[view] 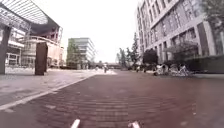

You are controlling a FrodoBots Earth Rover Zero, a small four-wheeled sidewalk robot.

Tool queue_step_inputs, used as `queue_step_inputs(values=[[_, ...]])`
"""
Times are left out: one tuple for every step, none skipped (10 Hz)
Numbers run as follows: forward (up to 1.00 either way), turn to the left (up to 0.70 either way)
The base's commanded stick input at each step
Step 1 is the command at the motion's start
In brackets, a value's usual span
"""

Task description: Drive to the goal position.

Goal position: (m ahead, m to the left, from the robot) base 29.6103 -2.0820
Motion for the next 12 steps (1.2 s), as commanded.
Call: queue_step_inputs(values=[[0.70,0.00],[0.70,0.00],[0.70,0.00],[0.70,0.00],[0.70,0.00],[0.70,0.00],[0.70,0.00],[0.70,-0.08],[0.70,-0.14],[0.70,-0.14],[0.70,-0.14],[0.70,-0.14]])
